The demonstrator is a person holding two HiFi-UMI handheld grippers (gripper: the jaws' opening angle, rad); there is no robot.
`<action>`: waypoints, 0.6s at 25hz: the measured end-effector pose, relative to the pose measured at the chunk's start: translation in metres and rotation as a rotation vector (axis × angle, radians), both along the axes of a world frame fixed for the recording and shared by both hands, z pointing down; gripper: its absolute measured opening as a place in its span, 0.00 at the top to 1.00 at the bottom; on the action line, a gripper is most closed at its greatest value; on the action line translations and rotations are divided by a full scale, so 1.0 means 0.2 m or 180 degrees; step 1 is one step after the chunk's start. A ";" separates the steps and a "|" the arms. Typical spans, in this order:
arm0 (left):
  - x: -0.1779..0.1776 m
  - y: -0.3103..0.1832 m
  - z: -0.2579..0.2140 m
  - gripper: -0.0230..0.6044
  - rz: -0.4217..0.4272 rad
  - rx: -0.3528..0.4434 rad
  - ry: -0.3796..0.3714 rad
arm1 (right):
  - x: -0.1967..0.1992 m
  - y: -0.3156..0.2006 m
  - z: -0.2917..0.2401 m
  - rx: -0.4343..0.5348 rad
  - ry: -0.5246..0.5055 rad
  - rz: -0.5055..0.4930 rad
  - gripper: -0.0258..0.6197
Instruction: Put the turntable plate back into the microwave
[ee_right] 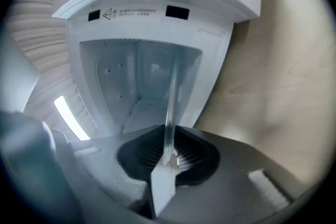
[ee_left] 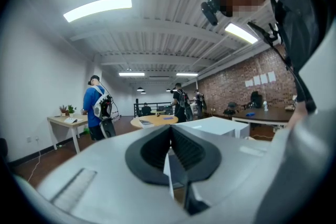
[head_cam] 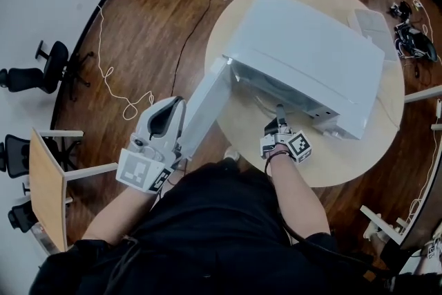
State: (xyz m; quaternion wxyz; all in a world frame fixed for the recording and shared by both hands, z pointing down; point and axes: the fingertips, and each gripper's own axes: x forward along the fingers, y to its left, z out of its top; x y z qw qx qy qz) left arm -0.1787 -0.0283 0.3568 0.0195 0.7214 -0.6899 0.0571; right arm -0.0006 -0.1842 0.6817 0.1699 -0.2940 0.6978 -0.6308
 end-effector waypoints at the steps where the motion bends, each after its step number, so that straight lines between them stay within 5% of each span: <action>1: 0.01 -0.01 0.00 0.96 0.0036 0.0010 0.0008 | 0.01 0.02 -0.02 0.0011 -0.0031 -0.0020 0.89; 15: 0.18 -0.17 -0.01 0.96 0.0602 0.0095 0.0063 | 0.19 0.37 -0.16 0.0283 -0.0293 -0.0774 0.87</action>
